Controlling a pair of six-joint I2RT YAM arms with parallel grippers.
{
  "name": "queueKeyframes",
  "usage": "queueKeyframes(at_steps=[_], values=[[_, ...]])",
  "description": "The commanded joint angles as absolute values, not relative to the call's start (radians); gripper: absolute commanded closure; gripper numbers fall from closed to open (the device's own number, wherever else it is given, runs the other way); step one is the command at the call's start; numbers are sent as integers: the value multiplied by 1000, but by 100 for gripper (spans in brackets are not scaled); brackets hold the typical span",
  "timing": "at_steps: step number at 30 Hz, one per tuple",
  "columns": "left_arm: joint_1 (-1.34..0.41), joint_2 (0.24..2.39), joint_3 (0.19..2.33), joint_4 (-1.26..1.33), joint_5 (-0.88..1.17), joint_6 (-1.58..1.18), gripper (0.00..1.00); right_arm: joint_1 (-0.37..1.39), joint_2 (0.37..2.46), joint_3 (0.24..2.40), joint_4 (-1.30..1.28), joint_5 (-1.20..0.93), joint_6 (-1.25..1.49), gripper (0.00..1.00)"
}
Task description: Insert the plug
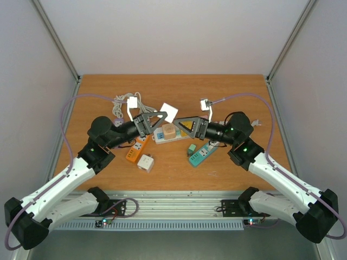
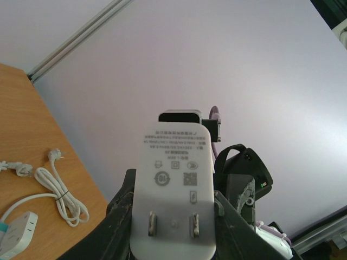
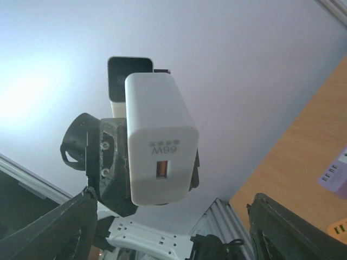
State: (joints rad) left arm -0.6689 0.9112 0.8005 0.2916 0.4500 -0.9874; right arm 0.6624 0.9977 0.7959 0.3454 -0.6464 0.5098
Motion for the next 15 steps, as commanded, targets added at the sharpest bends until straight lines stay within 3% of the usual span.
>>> queueKeyframes(at_steps=[1,6,15], values=[[-668,925,802,412,485,-979,86,670,1018,832,433,-664,564,24],[-669,931,801,414,505,-976,86,683,1062,861,446,-664,587,30],[-669,922,794,418,506,-976,86,695,1089,871,440,-663,591,56]])
